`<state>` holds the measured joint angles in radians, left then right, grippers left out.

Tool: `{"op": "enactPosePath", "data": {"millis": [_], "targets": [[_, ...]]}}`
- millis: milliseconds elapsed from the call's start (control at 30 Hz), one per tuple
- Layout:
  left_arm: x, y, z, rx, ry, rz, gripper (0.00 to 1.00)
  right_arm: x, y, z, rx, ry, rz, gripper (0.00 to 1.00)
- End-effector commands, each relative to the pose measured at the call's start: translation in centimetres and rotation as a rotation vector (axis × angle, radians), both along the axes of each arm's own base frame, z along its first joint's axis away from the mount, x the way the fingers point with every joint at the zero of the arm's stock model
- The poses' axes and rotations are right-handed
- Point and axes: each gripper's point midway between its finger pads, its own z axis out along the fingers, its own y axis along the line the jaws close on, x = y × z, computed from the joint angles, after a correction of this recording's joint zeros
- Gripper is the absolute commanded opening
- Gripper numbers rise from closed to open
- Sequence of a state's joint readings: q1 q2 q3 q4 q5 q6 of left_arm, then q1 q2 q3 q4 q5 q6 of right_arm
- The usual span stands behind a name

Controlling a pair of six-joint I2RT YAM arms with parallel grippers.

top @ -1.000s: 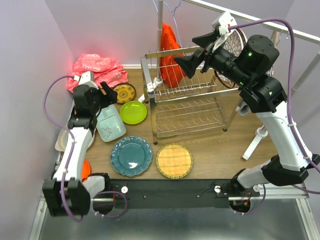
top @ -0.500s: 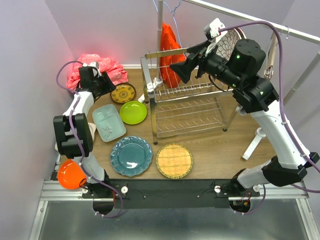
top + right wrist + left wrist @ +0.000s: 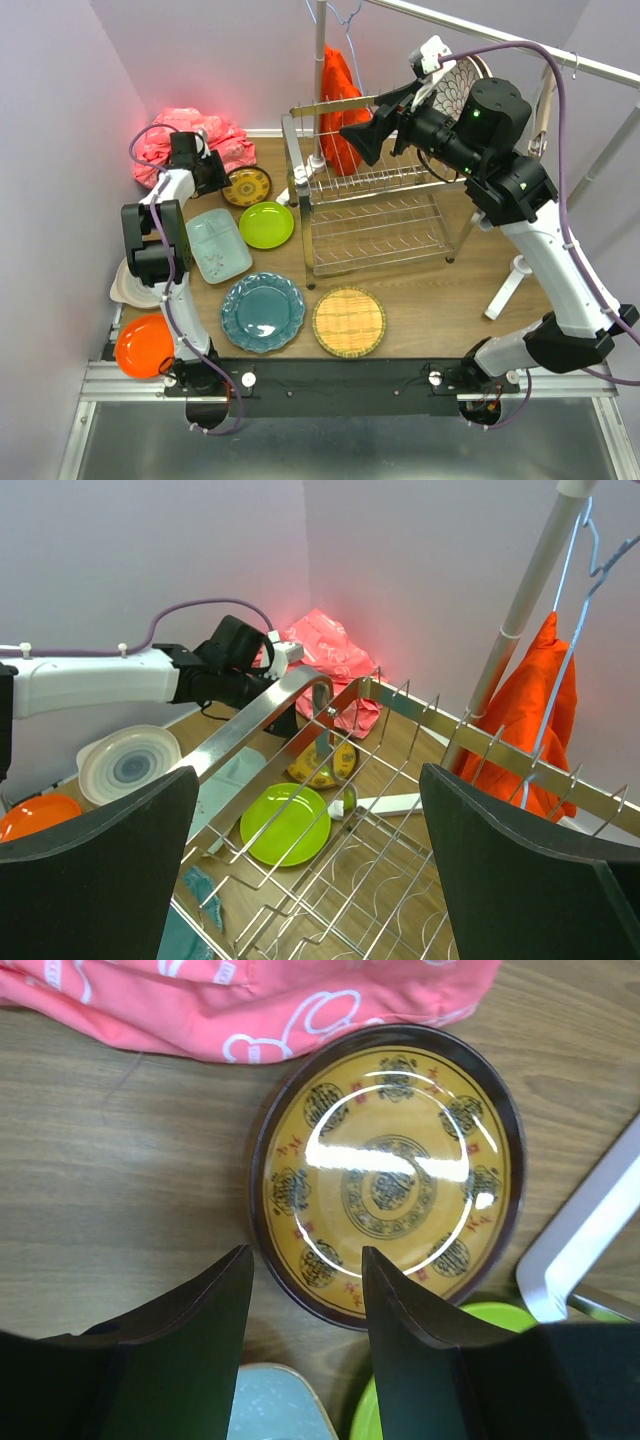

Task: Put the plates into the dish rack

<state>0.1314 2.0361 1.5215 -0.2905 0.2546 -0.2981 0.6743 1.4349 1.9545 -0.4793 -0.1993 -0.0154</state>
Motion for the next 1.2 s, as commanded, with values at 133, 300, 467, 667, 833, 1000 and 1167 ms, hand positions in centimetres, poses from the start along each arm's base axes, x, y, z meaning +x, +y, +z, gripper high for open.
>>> {"op": "enactPosePath", "data": {"millis": [133,300,467,667,833,1000,1167], "targets": [[0.3,1.5,-2.4,0.066,0.067,0.017,0.55,1.1,0.3,-0.2,0.009,0.006,-0.028,1.0],[0.7,1.4,-3.5,0.057,0.092,0.005,0.49,1.1,0.2,-0.3,0.008,0.005,-0.033,1.0],[0.9,1.1,-4.3,0.044,0.11,-0.01,0.42,1.1,-0.1,-0.2,0.01,0.002,-0.04,1.0],[0.6,0.9,-5.7,0.013,0.133,-0.021,0.27,1.0,-0.4,0.1,0.012,-0.005,-0.046,1.0],[0.8,1.3,-4.8,-0.009,0.091,-0.024,0.05,0.9,-0.6,0.1,0.015,-0.004,-0.049,1.0],[1.0,2.4,-0.7,-0.069,-0.028,-0.026,0.0,0.7,-0.8,0.0,0.014,-0.002,-0.052,1.0],[0.7,2.8,3.7,-0.161,-0.149,-0.055,0.0,0.7,-1.0,0.1,0.01,-0.009,-0.057,1.0]]}}
